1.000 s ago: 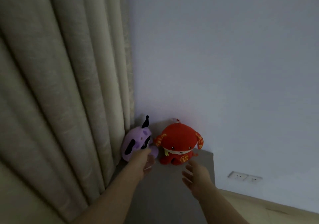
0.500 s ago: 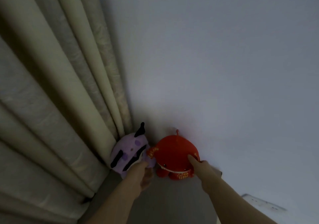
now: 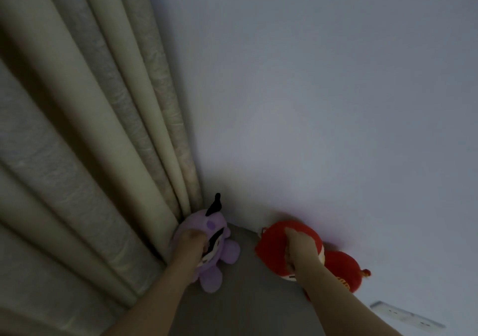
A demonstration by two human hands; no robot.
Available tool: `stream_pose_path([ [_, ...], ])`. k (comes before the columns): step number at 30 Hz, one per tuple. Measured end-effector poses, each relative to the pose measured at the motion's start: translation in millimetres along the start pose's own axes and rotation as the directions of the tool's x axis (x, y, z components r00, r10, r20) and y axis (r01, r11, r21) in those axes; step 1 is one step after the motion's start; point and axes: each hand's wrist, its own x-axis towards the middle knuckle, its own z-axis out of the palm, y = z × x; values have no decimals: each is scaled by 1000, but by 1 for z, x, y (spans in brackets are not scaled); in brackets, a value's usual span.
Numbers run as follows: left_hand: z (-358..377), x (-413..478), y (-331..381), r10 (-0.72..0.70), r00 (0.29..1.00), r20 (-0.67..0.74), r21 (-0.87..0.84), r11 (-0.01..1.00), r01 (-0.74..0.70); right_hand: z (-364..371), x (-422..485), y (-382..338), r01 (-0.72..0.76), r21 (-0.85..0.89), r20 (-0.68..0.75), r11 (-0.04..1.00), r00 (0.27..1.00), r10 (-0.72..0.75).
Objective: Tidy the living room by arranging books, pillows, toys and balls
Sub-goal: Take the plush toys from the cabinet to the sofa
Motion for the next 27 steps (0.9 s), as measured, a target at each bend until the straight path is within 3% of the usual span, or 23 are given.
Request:
stream_pose_path([
  [2,-9,14,-2,166,978,-129,259,957,-128,4,5,15,-1,-169,26,986,1000,5],
  [4,-21,36,-7,285,947,-151,477,860,-182,14,7,25,-3,-236,51,972,999,15],
  [6,-24,52,-14,285,957,-44,632,750,-194,20,6,29,-23,-244,59,970,998,39],
  [9,-20,66,-25,179,967,179,715,652,-253,27,8,31,-72,-208,46,975,995,84],
  [12,-14,72,-35,228,951,208,755,580,-304,30,6,27,-95,-124,50,988,994,102],
  [15,-13,68,-42,264,965,-2,738,652,-176,30,1,21,-86,-28,43,996,995,87],
  [18,-19,69,-50,143,986,-88,625,778,-57,27,2,19,-74,27,33,997,997,73],
  [22,-35,72,-54,41,989,142,543,832,-113,26,1,19,-81,77,24,994,997,80],
  [24,-39,68,-55,-2,971,240,574,807,-141,27,-2,16,-76,74,30,994,997,74],
  [27,-40,59,-51,46,959,280,563,801,-203,27,-6,8,-43,81,35,996,999,40],
])
